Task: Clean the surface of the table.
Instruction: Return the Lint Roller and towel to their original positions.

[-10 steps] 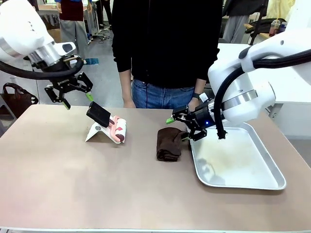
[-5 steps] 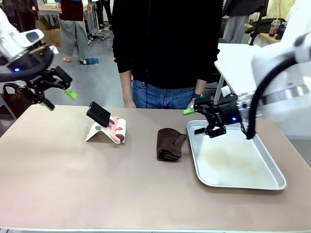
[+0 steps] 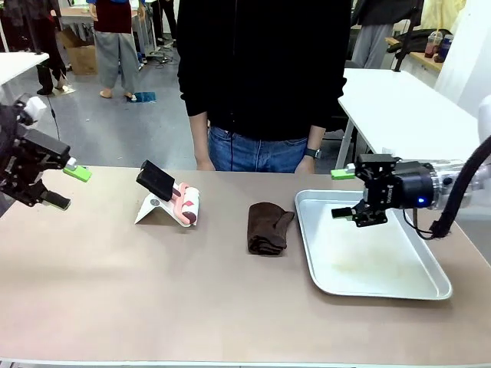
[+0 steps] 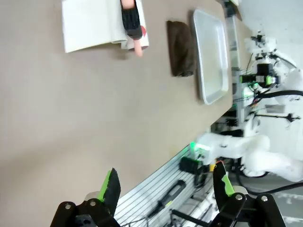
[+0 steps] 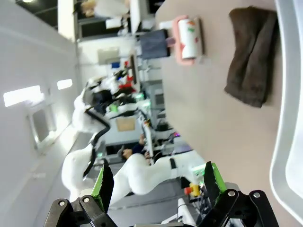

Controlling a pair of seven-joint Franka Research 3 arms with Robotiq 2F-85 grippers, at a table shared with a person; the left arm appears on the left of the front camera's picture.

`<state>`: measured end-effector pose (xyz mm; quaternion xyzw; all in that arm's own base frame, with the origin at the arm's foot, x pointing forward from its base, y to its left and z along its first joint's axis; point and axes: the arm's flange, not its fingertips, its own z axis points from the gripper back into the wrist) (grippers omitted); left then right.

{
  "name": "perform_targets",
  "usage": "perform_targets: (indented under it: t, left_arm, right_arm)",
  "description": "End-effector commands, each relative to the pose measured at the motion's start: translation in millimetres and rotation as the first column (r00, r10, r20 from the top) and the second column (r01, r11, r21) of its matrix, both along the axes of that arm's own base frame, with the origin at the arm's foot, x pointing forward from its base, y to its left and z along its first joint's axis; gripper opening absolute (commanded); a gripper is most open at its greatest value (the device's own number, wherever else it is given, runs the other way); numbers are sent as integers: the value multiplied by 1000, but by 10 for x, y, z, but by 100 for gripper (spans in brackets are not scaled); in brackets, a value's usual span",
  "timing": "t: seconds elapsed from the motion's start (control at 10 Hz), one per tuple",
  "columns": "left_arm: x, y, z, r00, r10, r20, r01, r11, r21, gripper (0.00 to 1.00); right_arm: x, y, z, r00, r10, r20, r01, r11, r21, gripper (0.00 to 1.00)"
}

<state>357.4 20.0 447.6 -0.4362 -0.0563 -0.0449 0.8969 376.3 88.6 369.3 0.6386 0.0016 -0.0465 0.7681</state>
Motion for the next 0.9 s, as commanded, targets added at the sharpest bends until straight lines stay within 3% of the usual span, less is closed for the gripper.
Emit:
perform_targets:
  t: [0.0,0.2,0.3,0.8]
  left_arm:
    - [121,198,-131,997,64,53,-51,975,-215,100]
    - [278,364,-181,986,167,20,-149,926,-347,100]
    - [59,243,-123,995,95,21,-89,978,-190,100]
    - [59,243,-123,995,95,21,-89,978,-190,100]
  right_arm:
    - [-122,-169,-75,999,32,8,-32,998,62,100]
    - [-104,-182,-140,1000,-14,0,14,998,63,100]
    - [-25,-132,-13,1000,20,-10,-19,998,60,100]
    - [-25,-132,-13,1000,20,-10,-19,998,60,100]
